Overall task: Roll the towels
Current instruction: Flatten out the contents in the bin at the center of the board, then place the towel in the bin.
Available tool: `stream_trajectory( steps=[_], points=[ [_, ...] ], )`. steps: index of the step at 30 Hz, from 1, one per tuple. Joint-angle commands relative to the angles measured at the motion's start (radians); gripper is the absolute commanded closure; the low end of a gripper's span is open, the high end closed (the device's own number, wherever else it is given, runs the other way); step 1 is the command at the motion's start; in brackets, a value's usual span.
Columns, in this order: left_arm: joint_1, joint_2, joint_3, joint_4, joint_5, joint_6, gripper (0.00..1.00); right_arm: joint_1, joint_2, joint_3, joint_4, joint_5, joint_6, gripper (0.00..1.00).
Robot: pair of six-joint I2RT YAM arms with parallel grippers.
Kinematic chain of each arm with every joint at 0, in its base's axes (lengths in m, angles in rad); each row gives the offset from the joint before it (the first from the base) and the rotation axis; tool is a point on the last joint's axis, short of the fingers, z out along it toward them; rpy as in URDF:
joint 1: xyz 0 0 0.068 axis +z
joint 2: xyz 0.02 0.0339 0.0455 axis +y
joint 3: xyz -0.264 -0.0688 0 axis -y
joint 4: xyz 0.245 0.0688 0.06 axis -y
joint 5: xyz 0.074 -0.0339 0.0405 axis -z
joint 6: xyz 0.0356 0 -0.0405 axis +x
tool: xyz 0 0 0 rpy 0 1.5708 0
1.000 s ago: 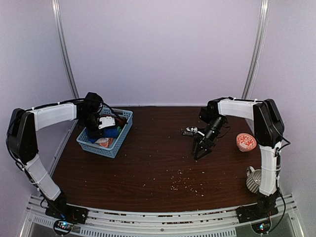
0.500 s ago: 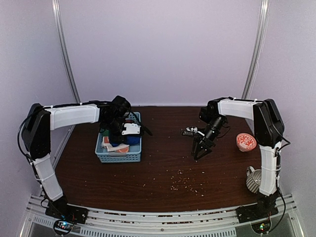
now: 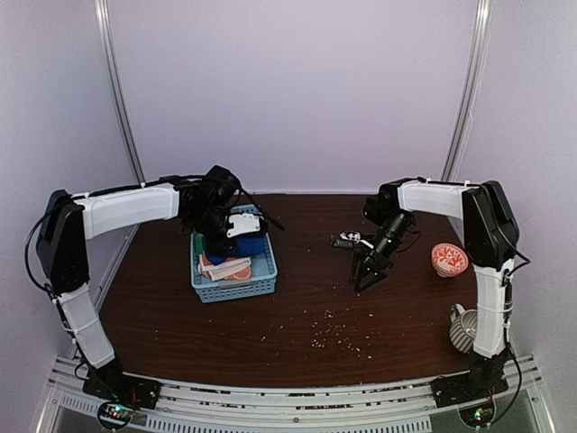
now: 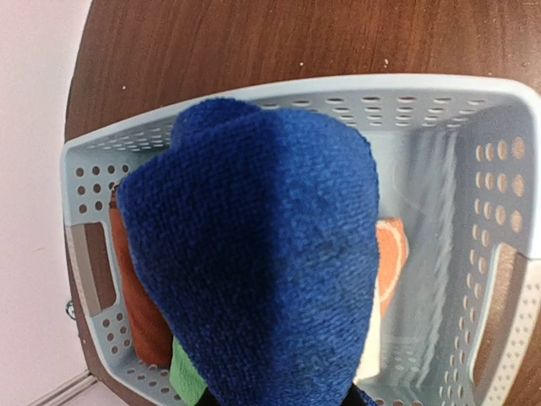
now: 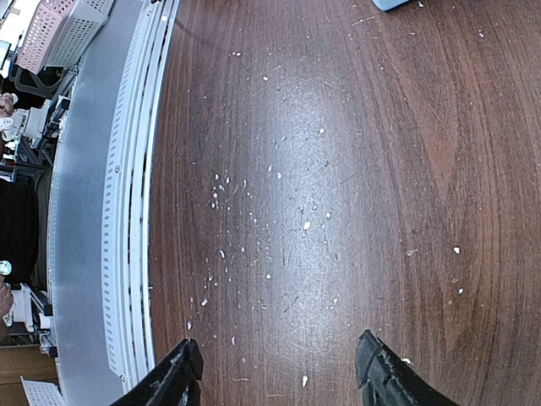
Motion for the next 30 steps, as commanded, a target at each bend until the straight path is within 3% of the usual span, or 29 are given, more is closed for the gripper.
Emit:
stream_trajectory(
  steps=[1, 8, 22, 26, 30],
  points=[
    [-0.003, -0.100, -0.067, -0.019, 0.050, -0.080, 1.00, 0.011, 0.016, -0.004, -0.009, -0.020, -0.005, 0.37],
    [-0.005, -0.032, -0.101, -0.075, 0.080, -0.129, 1.00, 0.016, 0.012, -0.004, -0.009, -0.020, 0.001, 0.37],
    [-0.003, 0.088, -0.137, -0.035, 0.168, -0.044, 0.99, 0.016, 0.013, -0.008, -0.009, -0.017, 0.004, 0.36],
    [0.000, 0.078, -0.139, -0.034, 0.204, -0.035, 0.84, 0.017, 0.014, -0.007, -0.009, -0.017, 0.003, 0.36],
    [0.004, 0.062, -0.149, -0.035, 0.201, -0.034, 0.78, 0.018, 0.017, -0.009, -0.009, -0.016, 0.004, 0.36]
  ],
)
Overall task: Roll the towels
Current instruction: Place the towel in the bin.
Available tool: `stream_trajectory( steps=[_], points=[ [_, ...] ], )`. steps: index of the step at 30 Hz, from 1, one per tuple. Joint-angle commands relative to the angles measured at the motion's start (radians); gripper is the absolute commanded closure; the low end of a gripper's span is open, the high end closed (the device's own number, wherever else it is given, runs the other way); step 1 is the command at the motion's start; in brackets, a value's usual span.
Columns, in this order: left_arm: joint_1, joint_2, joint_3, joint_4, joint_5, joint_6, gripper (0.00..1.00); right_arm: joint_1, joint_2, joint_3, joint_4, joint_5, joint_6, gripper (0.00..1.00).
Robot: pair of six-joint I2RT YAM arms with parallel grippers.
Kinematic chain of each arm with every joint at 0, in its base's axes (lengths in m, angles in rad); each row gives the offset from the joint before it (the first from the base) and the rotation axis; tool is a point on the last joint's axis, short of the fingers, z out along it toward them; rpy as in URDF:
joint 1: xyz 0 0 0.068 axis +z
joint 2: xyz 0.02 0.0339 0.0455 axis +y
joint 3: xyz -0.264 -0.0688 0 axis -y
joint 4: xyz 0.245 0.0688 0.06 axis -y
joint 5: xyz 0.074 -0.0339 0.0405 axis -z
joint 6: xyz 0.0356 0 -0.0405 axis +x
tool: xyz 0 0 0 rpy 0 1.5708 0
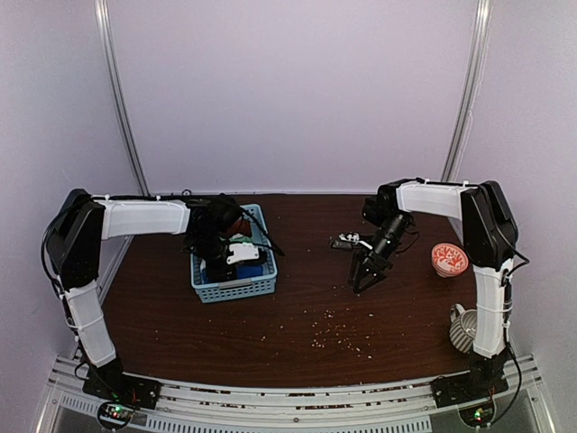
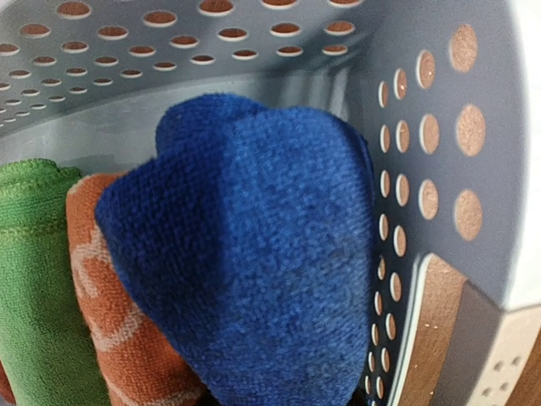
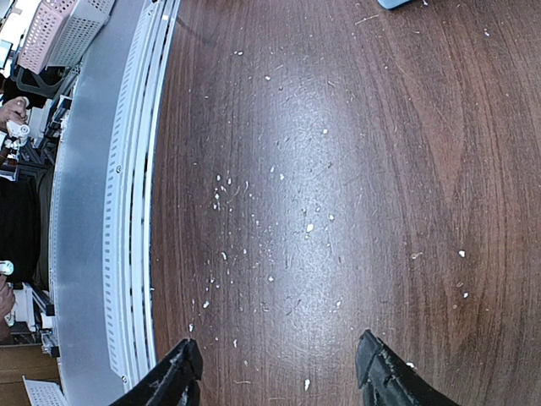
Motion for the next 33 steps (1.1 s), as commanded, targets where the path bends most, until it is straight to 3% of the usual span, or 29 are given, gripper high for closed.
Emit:
stream_trajectory(
  steps=[1, 4, 6, 7, 13, 24, 31, 33],
  points=[
    [0.006, -0.011, -0.028, 0.000, 0.041, 0.019, 0.75, 0.008, 0.012, -0.009, -0.009, -0.013, -0.002, 0.36],
    [0.009, -0.026, -0.037, -0.001, 0.045, 0.016, 0.70, 0.009, 0.014, -0.009, -0.009, -0.012, -0.001, 0.36],
    [0.010, -0.032, -0.042, 0.000, 0.036, 0.012, 0.54, 0.010, 0.016, -0.009, -0.009, -0.011, 0.000, 0.36],
    [0.012, -0.036, -0.043, 0.000, 0.029, 0.010, 0.52, 0.011, 0.017, -0.009, -0.009, -0.010, 0.000, 0.36],
    [0.016, -0.083, -0.027, -0.034, 0.024, 0.008, 0.54, 0.016, 0.022, -0.009, -0.009, -0.009, 0.000, 0.36],
    [0.017, -0.168, -0.043, -0.048, 0.048, 0.004, 0.35, 0.030, 0.030, -0.008, -0.009, -0.001, 0.002, 0.36],
    [0.017, -0.129, -0.024, -0.072, 0.066, -0.001, 0.34, 0.037, 0.022, -0.010, -0.008, 0.002, 0.004, 0.36],
    [0.015, -0.138, 0.013, -0.086, 0.094, -0.002, 0.04, 0.037, 0.021, -0.010, -0.008, 0.004, 0.005, 0.36]
  ],
)
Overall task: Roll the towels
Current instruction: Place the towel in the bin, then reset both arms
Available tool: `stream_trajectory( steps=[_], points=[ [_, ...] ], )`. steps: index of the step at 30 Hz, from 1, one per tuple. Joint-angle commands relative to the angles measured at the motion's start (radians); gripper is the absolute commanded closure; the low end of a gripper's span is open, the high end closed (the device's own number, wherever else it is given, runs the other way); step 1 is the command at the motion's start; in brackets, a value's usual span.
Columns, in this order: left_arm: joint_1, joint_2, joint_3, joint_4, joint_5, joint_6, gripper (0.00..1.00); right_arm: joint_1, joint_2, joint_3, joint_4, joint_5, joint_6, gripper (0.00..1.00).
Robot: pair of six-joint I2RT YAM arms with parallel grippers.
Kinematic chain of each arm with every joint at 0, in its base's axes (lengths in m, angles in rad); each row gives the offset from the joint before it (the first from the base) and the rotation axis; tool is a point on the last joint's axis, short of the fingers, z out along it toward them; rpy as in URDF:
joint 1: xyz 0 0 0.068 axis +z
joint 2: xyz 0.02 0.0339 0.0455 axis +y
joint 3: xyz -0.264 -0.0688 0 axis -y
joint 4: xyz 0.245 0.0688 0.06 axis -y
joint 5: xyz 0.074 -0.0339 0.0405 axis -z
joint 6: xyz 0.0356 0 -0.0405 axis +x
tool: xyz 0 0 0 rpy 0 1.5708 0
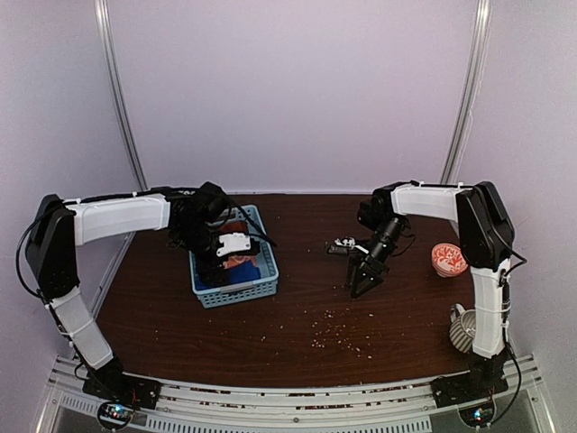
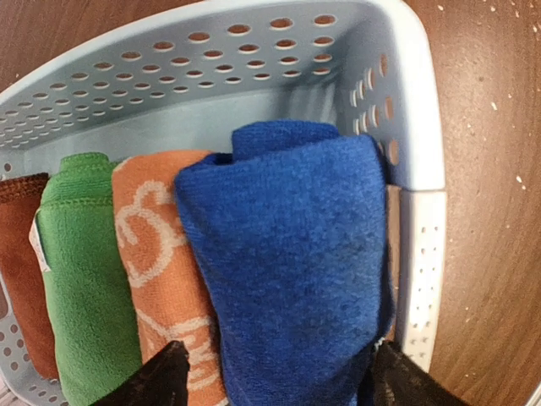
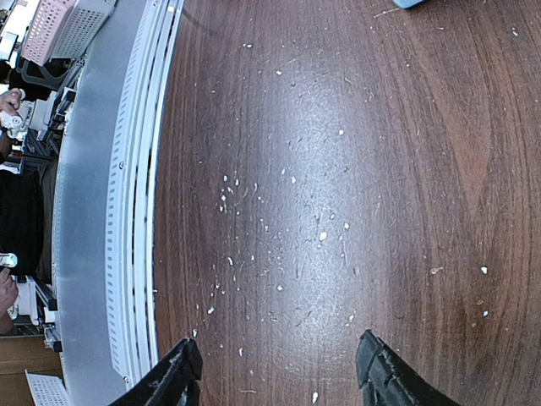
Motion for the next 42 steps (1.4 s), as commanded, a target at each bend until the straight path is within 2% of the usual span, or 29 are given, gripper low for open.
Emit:
stream_trajectory(
  steps=[1, 9, 13, 19, 22, 23, 26, 27, 28, 29, 32, 34, 35, 38, 42],
  points=[
    [0.003, 0.000, 0.055, -0.048, 0.069, -0.011, 0.02, 0.007, 0.006, -0.008, -0.009, 0.003, 0.003, 0.36],
    [0.002, -0.054, 0.163, -0.051, 0.038, -0.068, 0.02, 0.010, 0.007, -0.010, -0.009, 0.005, 0.005, 0.36],
    [0.004, -0.099, 0.194, -0.002, 0.011, -0.105, 0.02, 0.011, -0.008, 0.008, -0.009, 0.020, 0.011, 0.36],
    [0.004, -0.199, 0.174, 0.169, -0.045, -0.179, 0.02, -0.020, -0.066, 0.120, -0.007, 0.068, 0.076, 0.37],
    [0.005, -0.247, 0.109, 0.307, -0.160, -0.252, 0.02, -0.070, -0.086, 0.205, 0.028, 0.081, 0.172, 0.37],
    [0.006, -0.260, 0.081, 0.356, -0.226, -0.317, 0.02, -0.089, -0.098, 0.226, 0.047, 0.086, 0.207, 0.37],
    [0.029, -0.280, 0.024, 0.473, -0.383, -0.444, 0.02, -0.149, -0.165, 0.239, 0.208, 0.153, 0.387, 0.35],
    [0.043, -0.283, 0.008, 0.496, -0.411, -0.480, 0.02, -0.168, -0.211, 0.215, 0.298, 0.191, 0.456, 0.26],
    [0.060, -0.283, -0.006, 0.516, -0.428, -0.518, 0.02, -0.186, -0.253, 0.179, 0.404, 0.237, 0.540, 0.03],
    [0.081, -0.281, -0.020, 0.536, -0.444, -0.557, 0.02, -0.206, -0.300, 0.104, 0.522, 0.282, 0.621, 0.00],
    [0.152, -0.264, -0.025, 0.539, -0.441, -0.637, 0.02, -0.251, -0.430, -0.075, 0.834, 0.401, 0.758, 0.00],
    [0.186, -0.265, -0.047, 0.570, -0.466, -0.671, 0.02, -0.252, -0.498, -0.196, 1.032, 0.599, 0.816, 0.00],
    [0.209, -0.279, -0.071, 0.597, -0.481, -0.695, 0.02, -0.252, -0.520, -0.248, 1.084, 0.642, 0.825, 0.00],
    [0.242, -0.348, -0.155, 0.692, -0.486, -0.718, 0.02, -0.252, -0.531, -0.303, 1.122, 0.673, 0.891, 0.00],
    [0.243, -0.416, -0.162, 0.712, -0.586, -0.690, 0.02, -0.269, -0.494, -0.206, 1.049, 0.654, 0.927, 0.00]
  ],
)
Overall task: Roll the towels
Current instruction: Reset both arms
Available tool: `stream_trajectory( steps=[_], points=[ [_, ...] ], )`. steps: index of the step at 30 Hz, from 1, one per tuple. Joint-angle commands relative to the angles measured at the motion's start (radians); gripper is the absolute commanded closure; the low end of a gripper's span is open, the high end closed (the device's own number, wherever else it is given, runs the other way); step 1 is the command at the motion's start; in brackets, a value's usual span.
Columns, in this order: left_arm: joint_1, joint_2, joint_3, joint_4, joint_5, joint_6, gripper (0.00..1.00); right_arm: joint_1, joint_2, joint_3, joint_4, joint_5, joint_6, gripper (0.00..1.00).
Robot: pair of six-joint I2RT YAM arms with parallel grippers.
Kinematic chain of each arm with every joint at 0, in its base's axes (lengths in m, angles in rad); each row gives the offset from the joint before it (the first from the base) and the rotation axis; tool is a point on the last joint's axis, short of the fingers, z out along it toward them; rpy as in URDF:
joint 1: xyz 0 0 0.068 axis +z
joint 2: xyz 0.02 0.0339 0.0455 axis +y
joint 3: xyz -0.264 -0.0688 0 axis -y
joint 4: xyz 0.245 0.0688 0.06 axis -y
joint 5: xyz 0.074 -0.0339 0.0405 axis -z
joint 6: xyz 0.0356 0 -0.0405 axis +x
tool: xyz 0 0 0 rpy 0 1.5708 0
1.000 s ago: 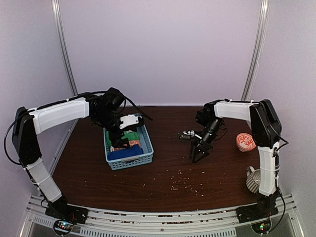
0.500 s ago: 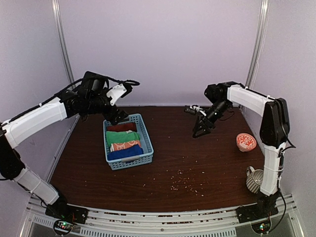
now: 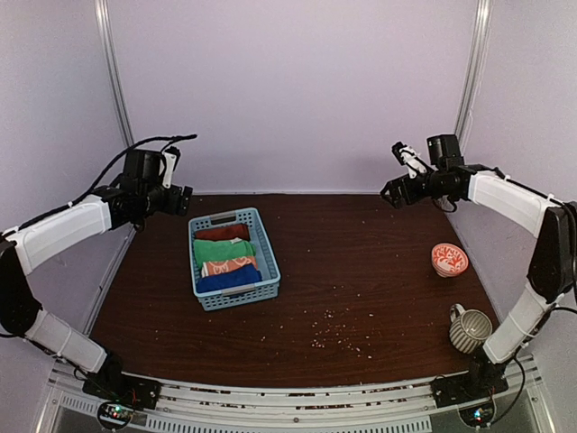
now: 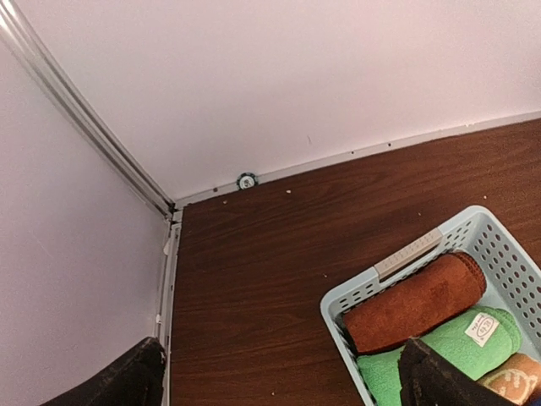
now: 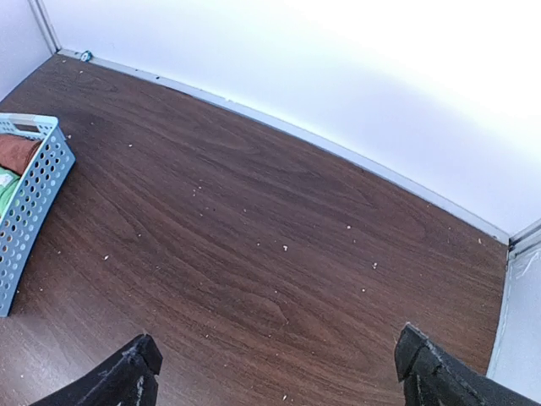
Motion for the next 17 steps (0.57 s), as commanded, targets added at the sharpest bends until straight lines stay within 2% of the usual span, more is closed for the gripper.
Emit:
stream_trajectory(
  steps=[1, 5, 9, 14, 17],
  points=[
    [-0.002, -0.091, 0.032, 0.104, -0.131, -0.026, 0.02, -0.022, 0.020, 0.081, 0.073, 0.041, 0.115, 0.00],
    [-0.003, -0.133, 0.117, 0.017, -0.172, -0.001, 0.02, -0.027, -0.035, 0.113, 0.170, 0.182, 0.240, 0.00],
    [-0.002, -0.197, 0.125, 0.020, -0.201, 0.024, 0.02, -0.027, -0.119, 0.129, 0.218, 0.253, 0.257, 0.00],
    [-0.001, -0.225, 0.063, 0.054, -0.217, 0.036, 0.02, -0.027, -0.230, -0.012, 0.374, 0.259, 0.270, 0.00],
    [-0.002, -0.205, 0.035, 0.059, -0.222, 0.044, 0.02, -0.028, -0.212, -0.008, 0.348, 0.268, 0.294, 0.00]
  ],
)
